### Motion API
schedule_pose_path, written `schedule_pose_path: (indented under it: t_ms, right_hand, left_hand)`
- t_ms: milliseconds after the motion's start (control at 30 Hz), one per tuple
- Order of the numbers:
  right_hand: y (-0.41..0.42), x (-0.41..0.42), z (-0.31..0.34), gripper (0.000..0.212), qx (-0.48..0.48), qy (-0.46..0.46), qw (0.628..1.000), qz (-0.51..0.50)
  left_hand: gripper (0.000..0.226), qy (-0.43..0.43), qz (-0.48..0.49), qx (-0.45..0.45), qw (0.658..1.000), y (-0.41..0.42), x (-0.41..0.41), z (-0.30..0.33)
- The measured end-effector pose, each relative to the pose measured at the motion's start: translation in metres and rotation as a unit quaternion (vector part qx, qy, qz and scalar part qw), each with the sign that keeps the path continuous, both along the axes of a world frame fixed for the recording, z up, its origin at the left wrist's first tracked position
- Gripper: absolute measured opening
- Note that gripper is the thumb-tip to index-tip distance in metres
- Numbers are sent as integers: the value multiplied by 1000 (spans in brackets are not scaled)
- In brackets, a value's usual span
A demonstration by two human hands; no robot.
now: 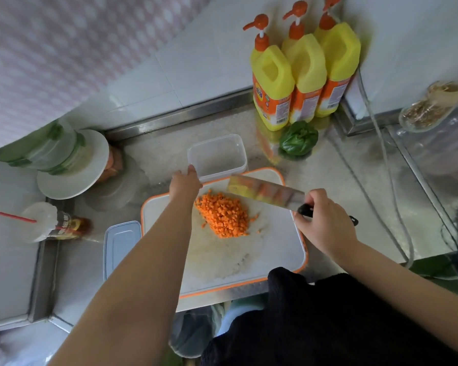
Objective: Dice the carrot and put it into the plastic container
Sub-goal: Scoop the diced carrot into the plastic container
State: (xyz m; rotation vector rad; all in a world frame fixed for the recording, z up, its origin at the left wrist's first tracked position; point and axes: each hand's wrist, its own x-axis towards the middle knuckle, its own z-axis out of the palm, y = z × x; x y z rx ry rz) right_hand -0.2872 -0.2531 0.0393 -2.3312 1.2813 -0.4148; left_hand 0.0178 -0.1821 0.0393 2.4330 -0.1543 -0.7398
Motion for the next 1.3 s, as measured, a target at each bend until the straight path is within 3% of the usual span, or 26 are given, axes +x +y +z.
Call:
schedule_pose_path:
  t_ms: [167, 333, 567, 733, 933, 1167, 1300]
  right_hand:
    - [10, -1, 4, 33, 38, 10, 999, -10]
    - [19, -4, 8, 30, 74, 9, 997, -19]
    - [26, 10, 11, 30, 121, 1, 992, -26]
    - [34, 31, 9, 26, 183, -15, 983, 18]
    - [45, 49, 4, 24, 194, -5, 979, 62]
    - [55, 50, 0, 22, 232, -4, 971, 64]
    - [53, 48, -5, 23, 250, -43, 967, 7]
  left_hand:
    - [35, 50, 1, -57, 997, -17, 1, -7]
    - [31, 81, 93, -125, 984, -12, -8, -4]
    - [18, 77, 305, -290, 904, 43, -15, 20]
    - [35, 85, 446, -293, 841, 118, -53, 7]
    - [41, 122, 496, -312, 801, 158, -90, -4]
    - [39, 225, 373, -352, 829, 147, -104, -5]
    - [30, 223, 405, -257, 848, 148, -109, -10]
